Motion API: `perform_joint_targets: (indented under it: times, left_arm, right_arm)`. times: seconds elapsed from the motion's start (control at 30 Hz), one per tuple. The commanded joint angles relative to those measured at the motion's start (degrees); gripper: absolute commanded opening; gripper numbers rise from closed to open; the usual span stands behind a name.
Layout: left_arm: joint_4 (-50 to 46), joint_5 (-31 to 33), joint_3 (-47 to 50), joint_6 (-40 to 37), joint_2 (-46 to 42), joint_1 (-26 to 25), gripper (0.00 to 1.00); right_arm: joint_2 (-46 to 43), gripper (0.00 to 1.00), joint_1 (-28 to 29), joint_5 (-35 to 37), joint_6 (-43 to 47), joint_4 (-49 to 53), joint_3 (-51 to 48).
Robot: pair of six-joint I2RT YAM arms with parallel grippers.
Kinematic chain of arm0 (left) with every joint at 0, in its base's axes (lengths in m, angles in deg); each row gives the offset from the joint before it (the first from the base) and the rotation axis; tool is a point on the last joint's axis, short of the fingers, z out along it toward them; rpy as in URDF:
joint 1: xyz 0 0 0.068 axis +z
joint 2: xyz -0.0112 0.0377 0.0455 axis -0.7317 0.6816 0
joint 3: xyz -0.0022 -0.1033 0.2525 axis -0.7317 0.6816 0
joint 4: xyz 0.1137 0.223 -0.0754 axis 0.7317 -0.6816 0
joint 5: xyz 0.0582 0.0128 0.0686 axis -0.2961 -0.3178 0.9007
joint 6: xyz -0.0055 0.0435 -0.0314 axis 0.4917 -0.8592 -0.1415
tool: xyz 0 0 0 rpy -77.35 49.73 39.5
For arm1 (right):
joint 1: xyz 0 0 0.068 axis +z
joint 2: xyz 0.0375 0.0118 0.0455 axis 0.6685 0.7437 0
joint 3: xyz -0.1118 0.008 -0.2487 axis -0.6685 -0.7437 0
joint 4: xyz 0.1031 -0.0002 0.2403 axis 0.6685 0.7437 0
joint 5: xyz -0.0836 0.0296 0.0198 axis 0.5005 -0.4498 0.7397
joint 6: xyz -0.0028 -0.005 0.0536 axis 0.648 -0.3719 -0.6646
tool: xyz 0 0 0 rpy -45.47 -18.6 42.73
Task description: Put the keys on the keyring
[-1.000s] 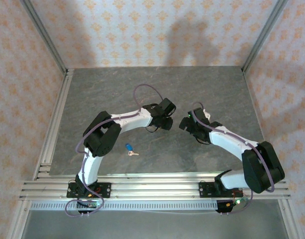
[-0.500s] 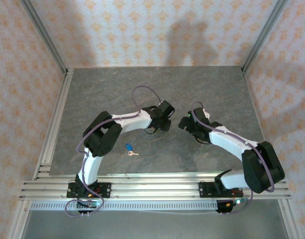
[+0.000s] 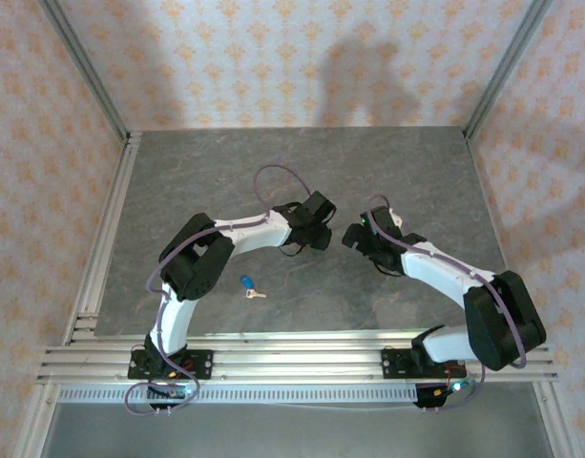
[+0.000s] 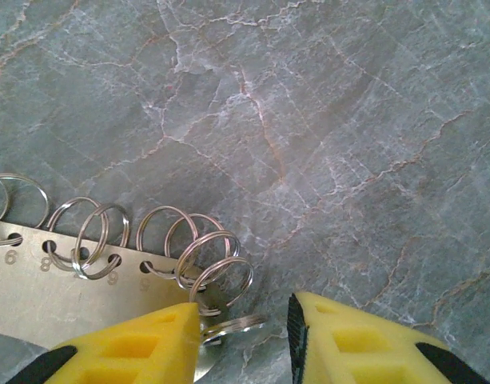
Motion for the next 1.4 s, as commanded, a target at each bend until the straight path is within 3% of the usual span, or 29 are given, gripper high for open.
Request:
perform_joint_targets:
  times: [0.0,0.67,0.83,1.07,1.37]
  left_arm:
    - [1.7,-1.2,0.8,1.3,-2.1,-0.1,0.35]
    - [3.8,-1.9,4.0,2.2,-3.2,-0.4,0.31]
    - [7.0,-1.6,7.3,4.6,-7.5,-0.4,0.41]
    - [9.3,0.2,10.1,6.4,-15.2,0.0,0.52]
    - [11.3,0.0,15.8,10.7,-22.4,6.0,0.57]
  right_arm:
    - [-0.1,0.99,-0.2,0.3,-0.8,-0.8,-1.0]
    - [-0.1,0.99,-0.2,-1.5,0.1,-2.3,-1.3]
    - [-1.0,0.96,-0.2,-6.5,0.9,-7.2,-3.2]
    - [0.8,0.84,0.5,-13.8,-0.5,-13.7,-4.8]
    - [9.8,0.7,7.4,-13.8,-2.9,-17.8,-1.0]
